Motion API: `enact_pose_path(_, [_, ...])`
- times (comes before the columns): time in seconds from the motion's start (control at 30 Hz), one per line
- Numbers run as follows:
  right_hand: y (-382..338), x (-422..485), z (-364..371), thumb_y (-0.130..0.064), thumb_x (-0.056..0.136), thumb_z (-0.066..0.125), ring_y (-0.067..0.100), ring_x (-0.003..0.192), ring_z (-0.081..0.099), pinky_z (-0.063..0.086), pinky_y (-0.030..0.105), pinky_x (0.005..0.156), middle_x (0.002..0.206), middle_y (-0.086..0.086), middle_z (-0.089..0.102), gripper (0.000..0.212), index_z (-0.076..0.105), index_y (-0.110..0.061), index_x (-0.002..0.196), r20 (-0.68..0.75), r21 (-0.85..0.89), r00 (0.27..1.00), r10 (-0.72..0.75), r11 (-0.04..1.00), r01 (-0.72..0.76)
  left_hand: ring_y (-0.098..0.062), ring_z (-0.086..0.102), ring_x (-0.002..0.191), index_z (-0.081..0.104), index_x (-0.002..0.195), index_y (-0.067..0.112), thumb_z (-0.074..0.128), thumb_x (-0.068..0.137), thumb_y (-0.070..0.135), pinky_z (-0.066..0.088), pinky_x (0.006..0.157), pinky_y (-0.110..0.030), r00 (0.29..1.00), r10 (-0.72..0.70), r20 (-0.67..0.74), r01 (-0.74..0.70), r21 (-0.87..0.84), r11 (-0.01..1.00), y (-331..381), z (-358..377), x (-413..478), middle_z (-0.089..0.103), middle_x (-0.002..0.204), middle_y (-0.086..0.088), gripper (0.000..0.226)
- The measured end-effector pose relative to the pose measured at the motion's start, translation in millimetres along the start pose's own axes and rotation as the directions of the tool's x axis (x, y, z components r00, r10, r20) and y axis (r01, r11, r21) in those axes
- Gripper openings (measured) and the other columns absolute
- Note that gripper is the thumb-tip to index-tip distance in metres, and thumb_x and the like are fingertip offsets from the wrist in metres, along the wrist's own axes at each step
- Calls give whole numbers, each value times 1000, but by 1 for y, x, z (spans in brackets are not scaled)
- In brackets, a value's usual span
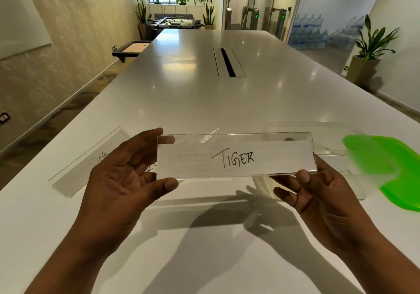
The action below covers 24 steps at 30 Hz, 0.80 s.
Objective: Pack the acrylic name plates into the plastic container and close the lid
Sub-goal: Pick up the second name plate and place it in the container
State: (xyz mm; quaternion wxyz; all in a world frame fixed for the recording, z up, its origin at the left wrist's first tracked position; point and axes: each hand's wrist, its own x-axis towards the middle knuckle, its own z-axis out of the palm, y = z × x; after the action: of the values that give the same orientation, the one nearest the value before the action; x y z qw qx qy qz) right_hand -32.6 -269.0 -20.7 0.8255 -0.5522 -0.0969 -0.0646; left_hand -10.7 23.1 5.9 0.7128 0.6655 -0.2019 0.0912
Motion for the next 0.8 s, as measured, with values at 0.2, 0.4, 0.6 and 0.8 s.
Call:
enact_pose_path(0.2, [-20,9,-11,-23,80,60,17,125,56,54,38,89,132,-2,63,59,49,-19,138,-163,-132,981,-107,988,85,-15,63,118,67,113,41,90,50,51,58,80,-29,1000,-6,-3,6,16,1000,2,-3,1,70,121,4,68])
enact_pose_path(0.4, [-65,26,-9,-57,73,73,21,127,54,49,38,100,135,2,60,72,53,-20,131,-38,-405,942,-332,867,290,-16,62,120,66,113,44,90,48,54,57,84,-34,1000,-15,1,15,57,998,-2,-3,0,70,121,6,70])
enact_pose_path(0.6, [-83,33,14,-20,88,62,9,127,53,44,34,104,135,-6,61,36,62,-19,124,299,-695,928,-222,616,371,-19,61,121,65,118,37,91,53,47,58,84,-37,999,14,35,-16,48,999,-4,2,1,69,123,2,71])
enact_pose_path(0.8, [-85,33,30,-29,88,59,-16,117,50,42,10,95,129,-27,58,36,64,-34,124,413,-876,904,106,316,363,-18,62,120,64,119,38,90,52,51,57,85,-35,999,-2,52,-3,88,996,-10,6,-4,68,125,4,73])
